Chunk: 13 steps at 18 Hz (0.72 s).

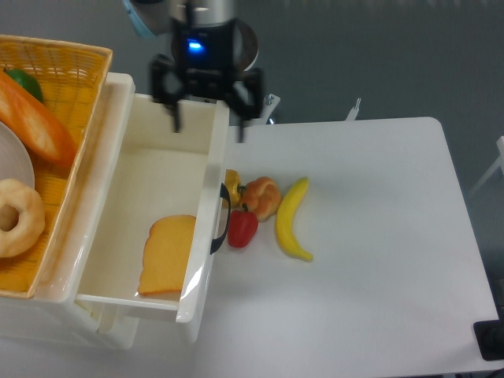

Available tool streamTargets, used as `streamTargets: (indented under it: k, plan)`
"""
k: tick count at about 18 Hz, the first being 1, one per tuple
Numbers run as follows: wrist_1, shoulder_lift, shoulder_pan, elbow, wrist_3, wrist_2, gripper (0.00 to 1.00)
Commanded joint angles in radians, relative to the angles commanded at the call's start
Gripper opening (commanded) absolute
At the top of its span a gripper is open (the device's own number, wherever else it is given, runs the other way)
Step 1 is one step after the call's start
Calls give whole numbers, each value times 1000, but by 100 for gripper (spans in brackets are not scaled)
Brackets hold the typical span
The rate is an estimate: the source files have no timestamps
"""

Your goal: Place the bread slice in the upper white drawer

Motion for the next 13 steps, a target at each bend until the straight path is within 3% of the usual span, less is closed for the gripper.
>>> streamTargets:
  k: [6, 13]
  plan:
    - [21, -155, 186, 5, 317, 2, 100]
    - [103, -295, 283, 2, 772, 67, 100]
